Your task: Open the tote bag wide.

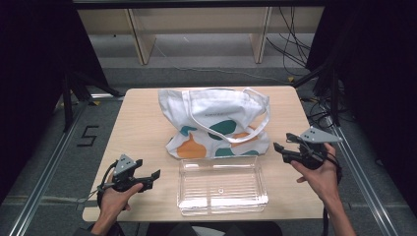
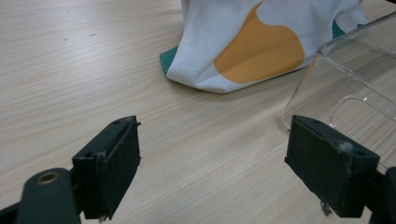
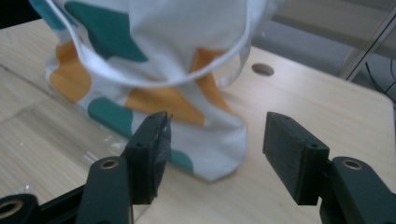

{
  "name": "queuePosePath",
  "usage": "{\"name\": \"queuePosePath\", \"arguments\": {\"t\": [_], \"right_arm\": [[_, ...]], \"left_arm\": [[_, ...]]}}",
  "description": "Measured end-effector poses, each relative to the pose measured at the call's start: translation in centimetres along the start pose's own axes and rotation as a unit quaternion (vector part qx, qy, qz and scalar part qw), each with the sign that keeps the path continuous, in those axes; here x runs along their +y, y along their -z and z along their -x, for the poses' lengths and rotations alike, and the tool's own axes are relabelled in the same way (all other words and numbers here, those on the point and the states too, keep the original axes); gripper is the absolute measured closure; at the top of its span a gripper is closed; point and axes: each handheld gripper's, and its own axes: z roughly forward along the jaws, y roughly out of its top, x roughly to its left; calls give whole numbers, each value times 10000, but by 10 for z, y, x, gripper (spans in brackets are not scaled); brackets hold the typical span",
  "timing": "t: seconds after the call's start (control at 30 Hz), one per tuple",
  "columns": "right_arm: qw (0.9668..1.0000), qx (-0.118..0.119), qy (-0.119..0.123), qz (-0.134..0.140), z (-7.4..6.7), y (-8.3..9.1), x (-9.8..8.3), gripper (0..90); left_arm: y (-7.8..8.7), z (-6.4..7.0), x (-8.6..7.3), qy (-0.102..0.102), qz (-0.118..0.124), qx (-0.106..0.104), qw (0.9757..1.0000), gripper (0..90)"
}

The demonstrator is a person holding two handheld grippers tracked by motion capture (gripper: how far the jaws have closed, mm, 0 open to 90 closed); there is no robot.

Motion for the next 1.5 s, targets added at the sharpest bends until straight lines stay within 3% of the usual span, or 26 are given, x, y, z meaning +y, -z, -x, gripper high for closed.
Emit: {"name": "queuePosePath", "arguments": {"t": [0.03,0.1,0.13,0.2,0.37,0.57,0.63,0.7,0.73,0.77,0.8,0.93,0.97,1.0,1.13,1.27,1.3,1.4,1.5], "right_arm": [[9998,-40,131,113,3,-1,8,413],[9991,-146,395,48,6,1,23,412],[9991,-152,382,124,6,1,29,416],[9993,-101,341,148,8,1,41,420],[9991,43,348,245,14,-6,64,441],[9985,94,495,193,17,-20,88,457],[9990,129,405,133,18,-25,96,460],[9981,122,590,108,21,-30,106,459],[9988,171,461,53,20,-32,110,459],[9980,153,601,74,22,-35,114,459],[9982,127,580,10,22,-36,118,459],[9978,78,662,52,21,-43,127,462],[9975,139,690,-73,22,-44,130,462],[9975,95,706,-22,20,-49,134,470],[9973,88,733,-25,19,-57,142,498],[9964,208,811,-108,17,-66,148,545],[9956,233,886,-181,17,-68,149,553],[9952,215,901,-306,14,-75,153,584],[9951,159,951,-237,13,-79,156,598]], "left_arm": [[0,0,0,-12,-9,18,10000,165],[0,1,0,37,-2,10,10000,166],[-1,1,0,107,8,9,9999,165],[0,0,0,-2,2,4,10000,165],[0,1,0,23,4,10,10000,165],[-1,1,1,43,46,-57,10000,165],[0,1,1,35,31,-56,10000,164],[0,2,1,66,35,-58,10000,164],[0,2,1,74,38,-58,9999,164],[0,2,1,79,39,-65,9999,163],[0,2,0,89,41,-73,9999,164],[0,3,1,97,48,-62,9999,163],[0,3,0,97,46,-73,9999,163],[0,2,1,-16,34,-100,9999,163],[-1,3,0,78,47,-107,9999,163],[-1,3,1,72,52,-113,9999,163],[-1,2,1,-15,40,-122,9999,163],[-1,4,1,12,30,-65,10000,164],[-1,4,1,19,16,-82,10000,164]]}}
